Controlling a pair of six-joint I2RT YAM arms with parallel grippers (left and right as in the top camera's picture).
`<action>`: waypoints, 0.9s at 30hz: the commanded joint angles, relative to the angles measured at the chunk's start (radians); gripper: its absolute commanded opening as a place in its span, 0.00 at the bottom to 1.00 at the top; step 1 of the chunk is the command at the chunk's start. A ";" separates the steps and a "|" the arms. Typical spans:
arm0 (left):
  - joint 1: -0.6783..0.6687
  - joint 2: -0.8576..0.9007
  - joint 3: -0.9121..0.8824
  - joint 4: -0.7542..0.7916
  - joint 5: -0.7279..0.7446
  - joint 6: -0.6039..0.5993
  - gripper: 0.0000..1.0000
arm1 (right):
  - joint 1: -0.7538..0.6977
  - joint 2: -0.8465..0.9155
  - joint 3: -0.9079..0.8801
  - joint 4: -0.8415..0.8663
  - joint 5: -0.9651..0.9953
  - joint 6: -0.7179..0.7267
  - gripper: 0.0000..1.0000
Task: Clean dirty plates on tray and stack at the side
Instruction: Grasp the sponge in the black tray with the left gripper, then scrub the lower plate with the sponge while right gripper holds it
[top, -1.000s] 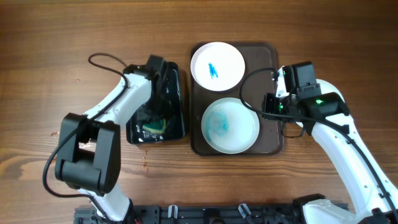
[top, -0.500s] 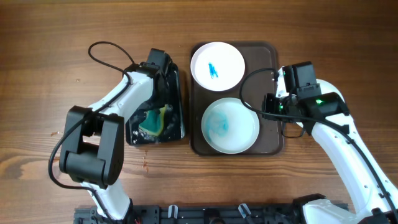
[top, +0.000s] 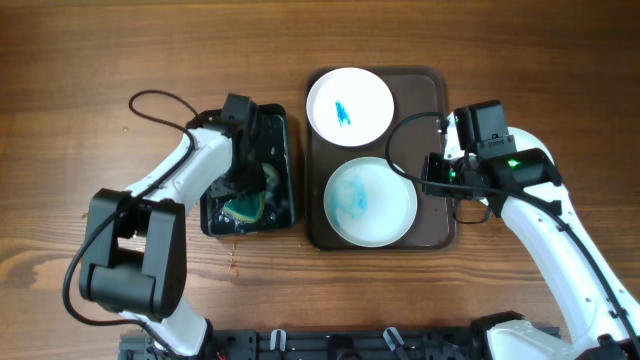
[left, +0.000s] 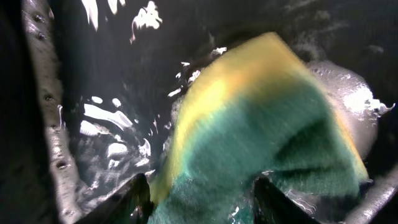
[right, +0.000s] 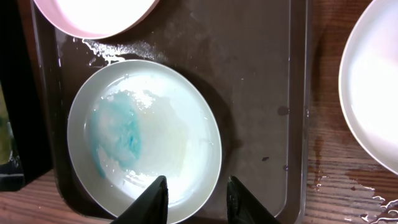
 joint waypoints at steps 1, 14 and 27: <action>0.000 0.005 -0.067 0.072 0.023 0.003 0.04 | 0.000 -0.005 0.013 -0.001 -0.014 0.011 0.35; 0.000 -0.031 0.381 -0.314 0.022 0.030 0.04 | -0.004 0.121 -0.033 0.074 -0.038 0.005 0.37; -0.089 0.014 0.586 -0.284 0.299 -0.006 0.04 | -0.048 0.476 -0.033 0.184 -0.110 -0.098 0.11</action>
